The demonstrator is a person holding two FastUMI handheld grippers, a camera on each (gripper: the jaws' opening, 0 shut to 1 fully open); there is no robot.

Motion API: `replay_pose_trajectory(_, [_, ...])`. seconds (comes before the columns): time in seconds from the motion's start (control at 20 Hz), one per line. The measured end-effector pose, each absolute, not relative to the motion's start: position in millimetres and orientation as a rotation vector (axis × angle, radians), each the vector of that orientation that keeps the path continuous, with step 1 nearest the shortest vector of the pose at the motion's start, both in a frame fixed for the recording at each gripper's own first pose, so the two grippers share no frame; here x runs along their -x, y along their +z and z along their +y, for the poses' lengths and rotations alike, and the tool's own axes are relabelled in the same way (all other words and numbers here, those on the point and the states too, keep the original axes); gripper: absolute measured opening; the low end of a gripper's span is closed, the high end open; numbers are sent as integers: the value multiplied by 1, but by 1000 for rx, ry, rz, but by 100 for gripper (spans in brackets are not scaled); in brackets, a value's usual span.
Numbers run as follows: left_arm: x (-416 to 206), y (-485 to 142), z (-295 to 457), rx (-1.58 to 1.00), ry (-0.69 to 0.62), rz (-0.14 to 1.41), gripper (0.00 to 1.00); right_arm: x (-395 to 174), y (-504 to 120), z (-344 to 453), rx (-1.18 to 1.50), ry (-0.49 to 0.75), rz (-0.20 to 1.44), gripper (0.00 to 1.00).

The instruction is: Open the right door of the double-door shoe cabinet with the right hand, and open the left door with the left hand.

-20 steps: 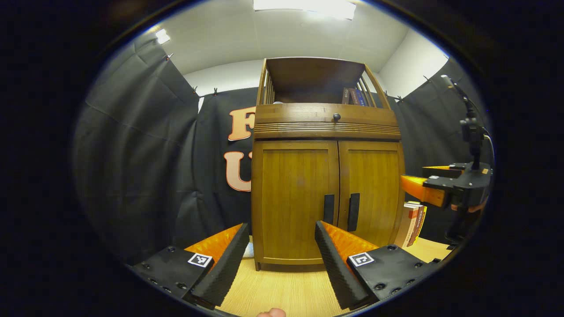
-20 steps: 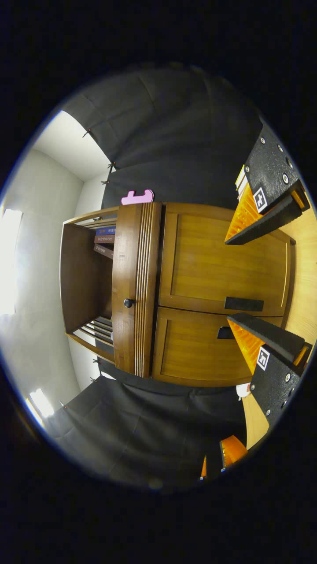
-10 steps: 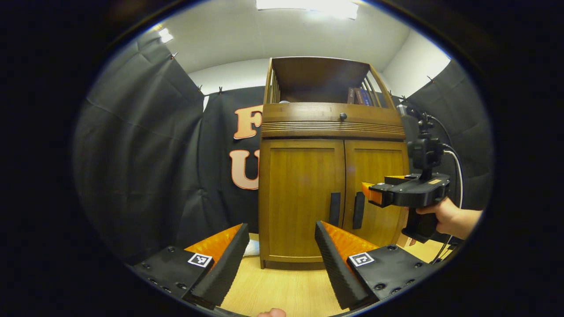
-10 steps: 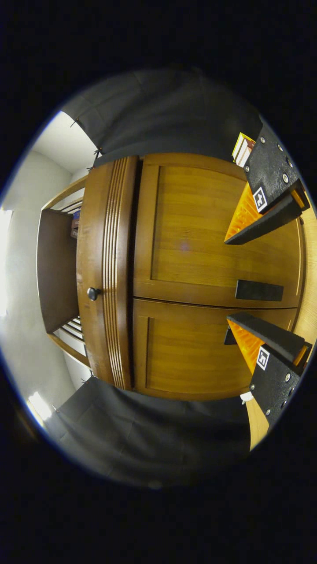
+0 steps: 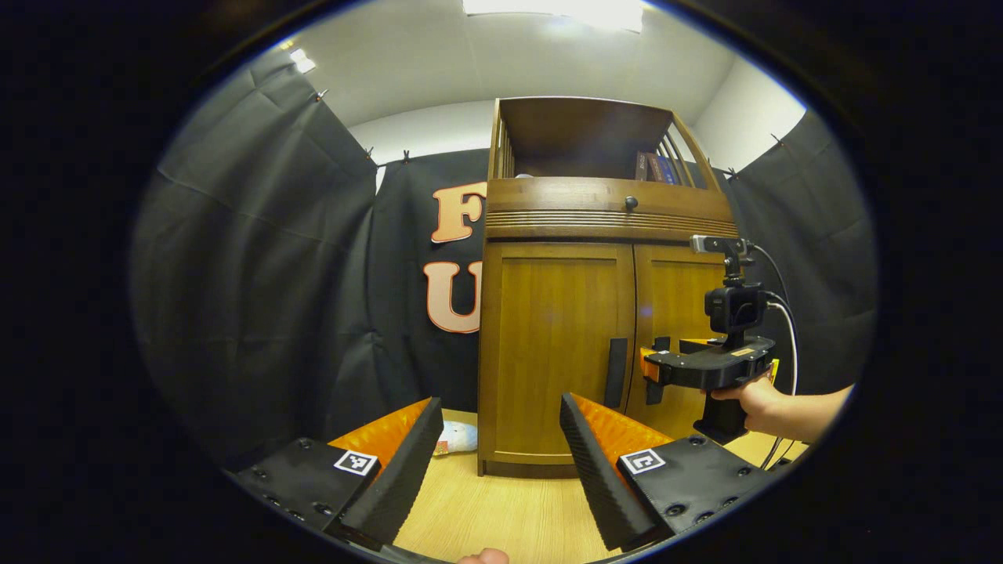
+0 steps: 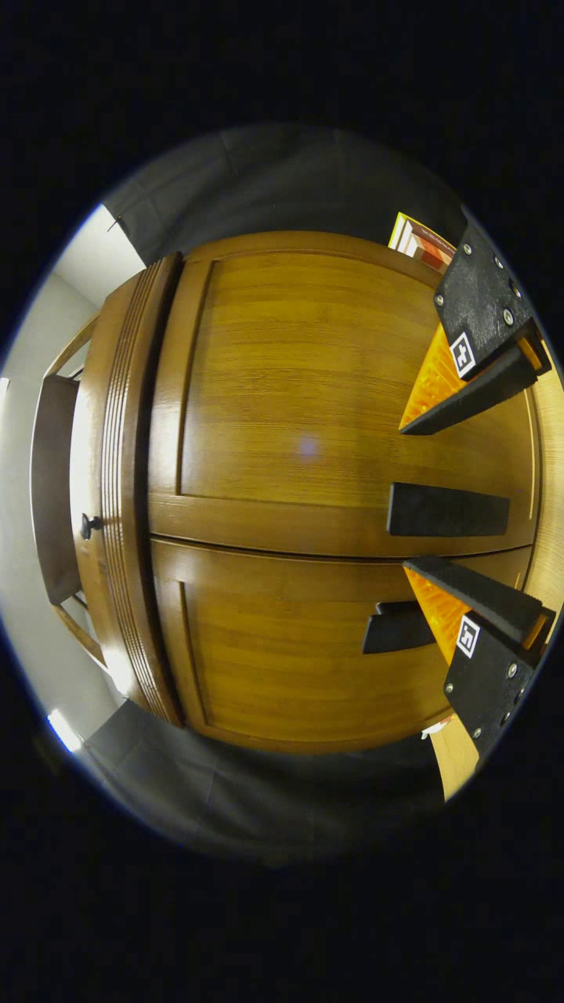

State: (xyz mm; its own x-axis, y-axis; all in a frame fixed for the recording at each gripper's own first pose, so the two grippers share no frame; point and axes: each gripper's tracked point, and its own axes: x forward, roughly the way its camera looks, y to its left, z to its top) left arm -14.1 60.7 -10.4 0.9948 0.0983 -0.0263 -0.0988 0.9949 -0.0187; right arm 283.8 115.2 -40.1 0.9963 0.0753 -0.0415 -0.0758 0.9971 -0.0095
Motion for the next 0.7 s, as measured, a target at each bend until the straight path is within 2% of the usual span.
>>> replay_pose_trajectory(0.05, [13, -11, 62, 20, 101, 26, 94, -286, -44, 116, -2, 72, 49, 99])
replay_pose_trajectory(0.1, [12, -12, 63, 22, 102, 28, 97, -288, -49, 116, -15, 72, 58, 98])
replay_pose_trajectory(0.15, [11, -14, 63, 24, 101, 30, 94, -291, -53, 117, -21, 64, 70, 89])
replay_pose_trajectory(0.2, [11, -14, 64, 25, 101, 31, 97, -292, -55, 117, -25, 60, 77, 84])
replay_pose_trajectory(0.3, [12, -14, 66, 25, 103, 29, 94, -295, -61, 117, -29, 54, 91, 76])
replay_pose_trajectory(0.35, [11, -13, 67, 23, 106, 27, 94, -293, -61, 117, -31, 54, 79, 80])
replay_pose_trajectory(0.45, [9, -13, 70, 20, 109, 26, 94, -294, -61, 119, -27, 62, 71, 64])
replay_pose_trajectory(0.5, [7, -14, 70, 21, 109, 27, 97, -295, -61, 121, -30, 67, 71, 67])
replay_pose_trajectory(0.55, [6, -14, 70, 22, 107, 27, 94, -295, -62, 124, -39, 73, 72, 59])
replay_pose_trajectory(0.6, [6, -13, 70, 22, 108, 27, 97, -296, -62, 127, -47, 82, 74, 53])
replay_pose_trajectory(0.65, [6, -14, 70, 24, 108, 28, 97, -295, -63, 129, -47, 93, 74, 53])
replay_pose_trajectory(0.7, [5, -15, 69, 26, 107, 31, 97, -294, -61, 129, -43, 92, 63, 39])
